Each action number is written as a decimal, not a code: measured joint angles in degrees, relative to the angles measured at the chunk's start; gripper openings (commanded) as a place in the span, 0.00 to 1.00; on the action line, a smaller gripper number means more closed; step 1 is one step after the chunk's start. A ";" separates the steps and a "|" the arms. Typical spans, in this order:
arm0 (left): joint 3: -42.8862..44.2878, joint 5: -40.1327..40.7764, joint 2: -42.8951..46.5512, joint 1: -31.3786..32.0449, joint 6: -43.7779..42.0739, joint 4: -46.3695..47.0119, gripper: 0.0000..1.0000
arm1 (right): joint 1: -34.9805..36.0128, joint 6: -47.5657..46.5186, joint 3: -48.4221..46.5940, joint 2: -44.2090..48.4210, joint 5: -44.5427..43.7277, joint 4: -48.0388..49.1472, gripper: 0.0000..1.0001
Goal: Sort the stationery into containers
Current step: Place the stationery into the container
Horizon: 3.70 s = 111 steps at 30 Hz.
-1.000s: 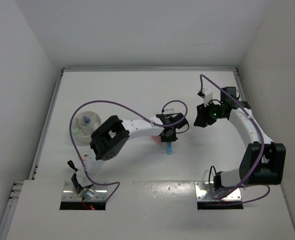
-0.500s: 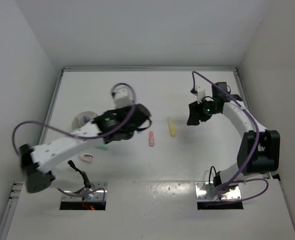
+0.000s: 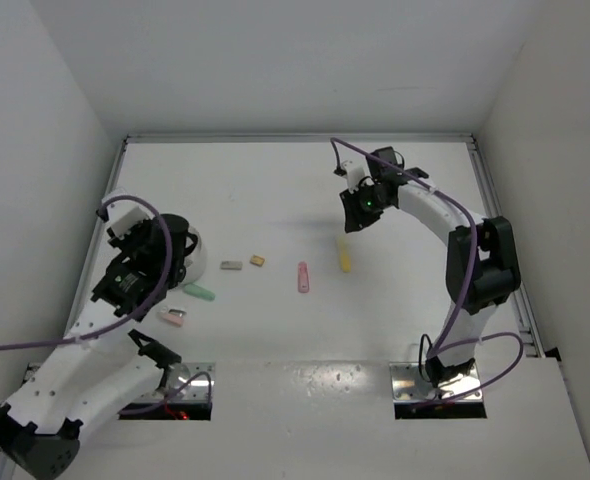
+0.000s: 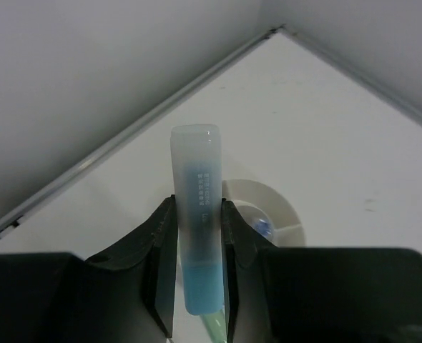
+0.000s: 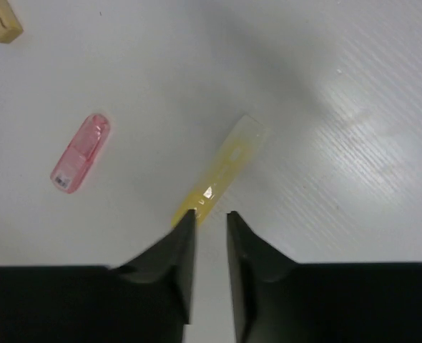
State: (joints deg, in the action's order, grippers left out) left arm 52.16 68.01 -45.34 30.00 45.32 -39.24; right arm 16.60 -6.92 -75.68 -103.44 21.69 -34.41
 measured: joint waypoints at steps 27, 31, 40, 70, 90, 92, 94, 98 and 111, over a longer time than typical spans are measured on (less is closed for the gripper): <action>-18.62 -13.20 -16.94 -28.24 -25.44 50.71 0.00 | 1.29 1.09 1.14 -1.97 -1.16 1.20 0.17; -18.58 -13.79 -20.17 -28.24 -25.86 53.09 0.00 | 1.29 1.09 1.16 -1.97 -1.16 1.22 0.18; -18.25 -14.38 -24.22 -25.73 -25.94 56.52 0.00 | 1.29 0.94 1.16 -1.97 -1.16 1.22 0.18; -16.13 -0.87 -28.55 -18.88 -10.82 47.76 0.00 | 1.29 0.92 1.20 -1.97 -1.14 1.31 0.24; -16.11 -1.29 -25.44 -19.12 -4.22 39.76 0.43 | 1.29 0.92 1.22 -1.97 -1.11 1.27 0.27; -16.17 -1.81 -25.03 -19.28 -4.11 39.23 0.48 | 1.29 0.92 1.22 -1.97 -1.09 1.27 0.27; -16.35 -2.38 -24.48 -19.47 -4.11 38.66 0.52 | 1.29 0.92 1.22 -1.97 -1.09 1.27 0.27; -16.44 -2.91 -23.69 -19.58 -4.09 37.66 0.52 | 1.29 0.92 1.22 -1.97 -1.07 1.25 0.27; -11.10 -9.49 -10.93 -22.67 -8.98 33.92 0.50 | 1.29 -0.44 1.18 -1.97 -0.20 -0.50 0.50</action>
State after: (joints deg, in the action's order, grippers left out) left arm 41.06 58.52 -56.27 7.33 36.34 -5.32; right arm 17.89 -7.35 -74.50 -105.41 21.50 -34.92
